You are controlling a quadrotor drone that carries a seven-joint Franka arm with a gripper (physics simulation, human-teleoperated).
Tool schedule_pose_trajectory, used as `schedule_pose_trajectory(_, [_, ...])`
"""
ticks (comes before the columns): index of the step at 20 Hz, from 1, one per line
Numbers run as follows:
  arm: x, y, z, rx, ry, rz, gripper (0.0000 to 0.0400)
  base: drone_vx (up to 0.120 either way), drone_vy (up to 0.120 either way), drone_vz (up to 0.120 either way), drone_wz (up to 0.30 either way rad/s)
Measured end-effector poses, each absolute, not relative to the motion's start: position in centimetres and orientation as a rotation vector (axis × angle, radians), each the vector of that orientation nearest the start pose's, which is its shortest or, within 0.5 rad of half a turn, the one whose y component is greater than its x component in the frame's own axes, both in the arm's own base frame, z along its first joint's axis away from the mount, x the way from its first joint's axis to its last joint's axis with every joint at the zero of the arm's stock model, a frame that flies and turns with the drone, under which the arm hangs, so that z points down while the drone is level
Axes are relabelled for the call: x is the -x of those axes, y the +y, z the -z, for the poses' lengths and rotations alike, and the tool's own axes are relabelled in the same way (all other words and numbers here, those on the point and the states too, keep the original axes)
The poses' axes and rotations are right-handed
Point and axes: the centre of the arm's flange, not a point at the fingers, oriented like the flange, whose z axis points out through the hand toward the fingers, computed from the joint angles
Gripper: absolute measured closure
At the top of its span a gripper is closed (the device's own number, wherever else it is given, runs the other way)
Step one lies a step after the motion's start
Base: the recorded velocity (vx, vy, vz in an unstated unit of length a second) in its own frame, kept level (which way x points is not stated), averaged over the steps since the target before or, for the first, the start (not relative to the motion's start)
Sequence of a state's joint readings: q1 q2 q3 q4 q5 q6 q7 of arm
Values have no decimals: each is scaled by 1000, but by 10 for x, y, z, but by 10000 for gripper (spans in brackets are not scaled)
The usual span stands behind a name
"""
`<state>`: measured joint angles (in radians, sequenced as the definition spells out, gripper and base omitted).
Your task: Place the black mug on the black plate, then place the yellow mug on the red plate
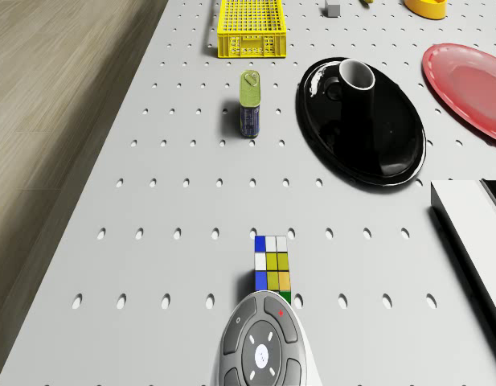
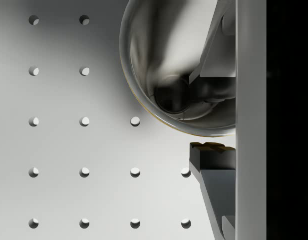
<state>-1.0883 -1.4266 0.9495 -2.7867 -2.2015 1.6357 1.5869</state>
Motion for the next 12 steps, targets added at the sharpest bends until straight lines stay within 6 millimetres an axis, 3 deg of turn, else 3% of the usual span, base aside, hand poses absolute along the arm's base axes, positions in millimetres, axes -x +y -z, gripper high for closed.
schedule_pose_trajectory(6, [-291, 12, -592, 0, -2, -786, 289, 0, 0, 7, 0])
schedule_pose_trajectory(12, [-291, 12, -573, 0, -2, -786, 290, 0, 0, 120, 0])
